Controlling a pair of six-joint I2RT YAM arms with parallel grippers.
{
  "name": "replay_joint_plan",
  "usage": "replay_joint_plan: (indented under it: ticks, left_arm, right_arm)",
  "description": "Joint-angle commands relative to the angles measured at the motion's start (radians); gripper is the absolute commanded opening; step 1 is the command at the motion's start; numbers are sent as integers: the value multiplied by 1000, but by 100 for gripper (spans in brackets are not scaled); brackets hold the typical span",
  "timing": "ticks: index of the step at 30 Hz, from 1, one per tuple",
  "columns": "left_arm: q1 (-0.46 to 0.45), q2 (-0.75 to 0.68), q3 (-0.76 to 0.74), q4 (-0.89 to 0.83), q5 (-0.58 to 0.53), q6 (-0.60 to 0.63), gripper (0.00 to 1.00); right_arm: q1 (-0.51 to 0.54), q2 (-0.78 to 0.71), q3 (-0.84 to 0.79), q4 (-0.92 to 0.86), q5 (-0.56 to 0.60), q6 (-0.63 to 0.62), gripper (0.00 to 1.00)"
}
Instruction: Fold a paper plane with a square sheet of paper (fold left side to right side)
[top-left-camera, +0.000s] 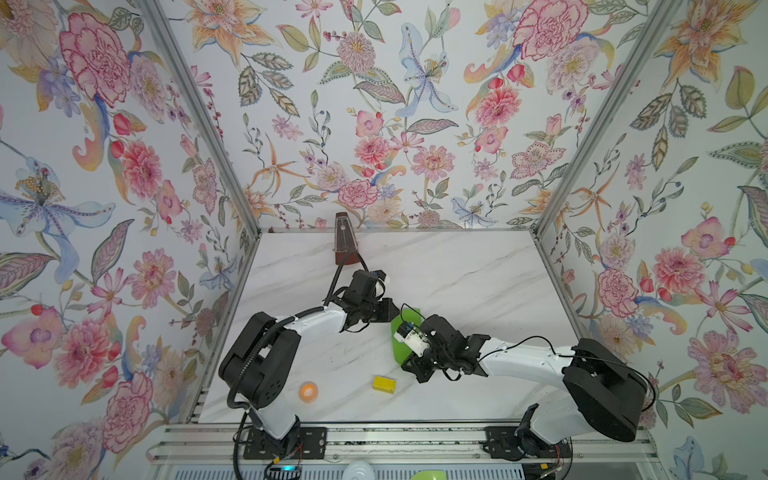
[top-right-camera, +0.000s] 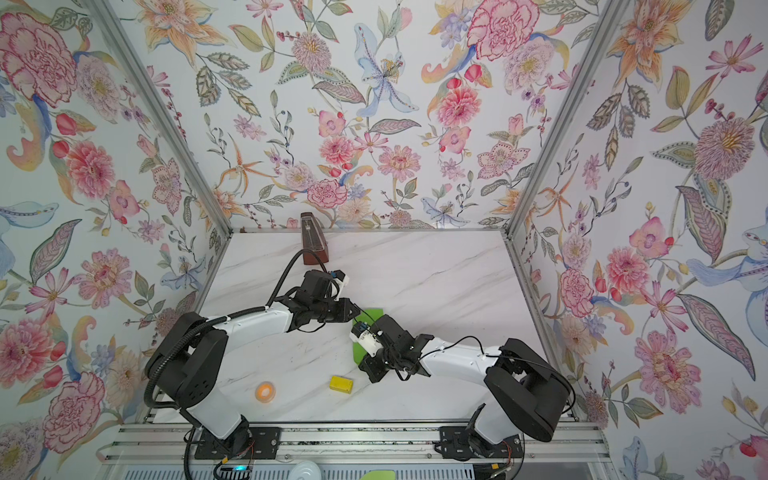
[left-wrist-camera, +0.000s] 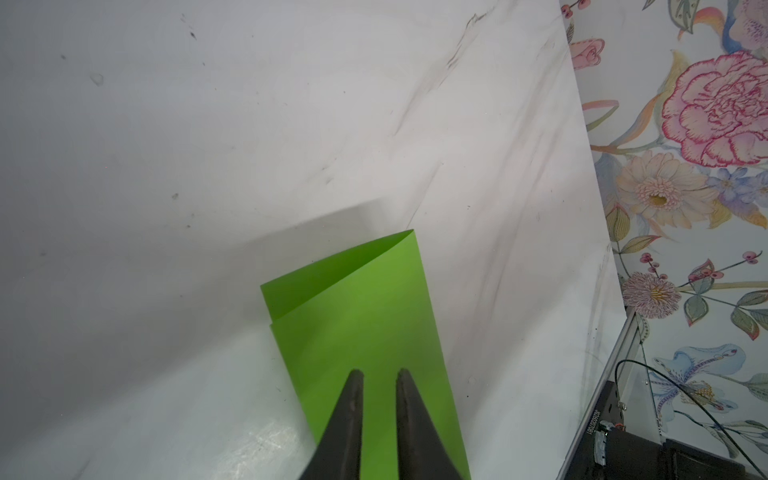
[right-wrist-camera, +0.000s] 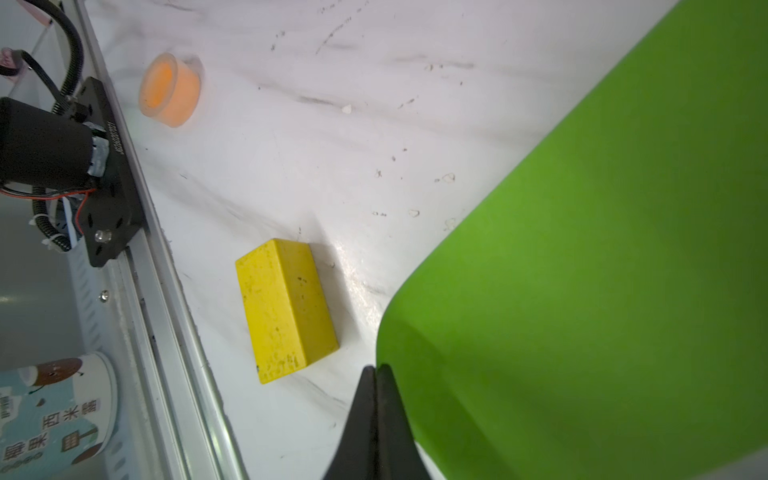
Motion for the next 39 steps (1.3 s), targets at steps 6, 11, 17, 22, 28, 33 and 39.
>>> replay_joint_plan:
  ticks: [6,11,17,22,28,33,39]
  left_arm:
    - [-11,98,56,60,116,-6,14]
    - [-14,135,85,49,129,10,13]
    - [-15,192,117,23,136,33,11]
    - [-14,244,142,-6,130,55,9]
    - [-16,278,156,-35,121,81,8]
    - [-16,292,160,-66,107,108,8]
    - [-15,303,165,-92,99,132,7]
  right_arm:
    - [-54,-49,-69,99,-76,51,0]
    - [-68,-14,-77,119,-106,44,0]
    - [-86,15,-60,123,-104,40,0]
    - [-117,18,-48,113,-118,47,0]
    - [-161,44,-27,93,-134,70,0]
    - [-193,61,-20,91,-130,92,0]
    - [-235,81,-14,94,-122,119,0]
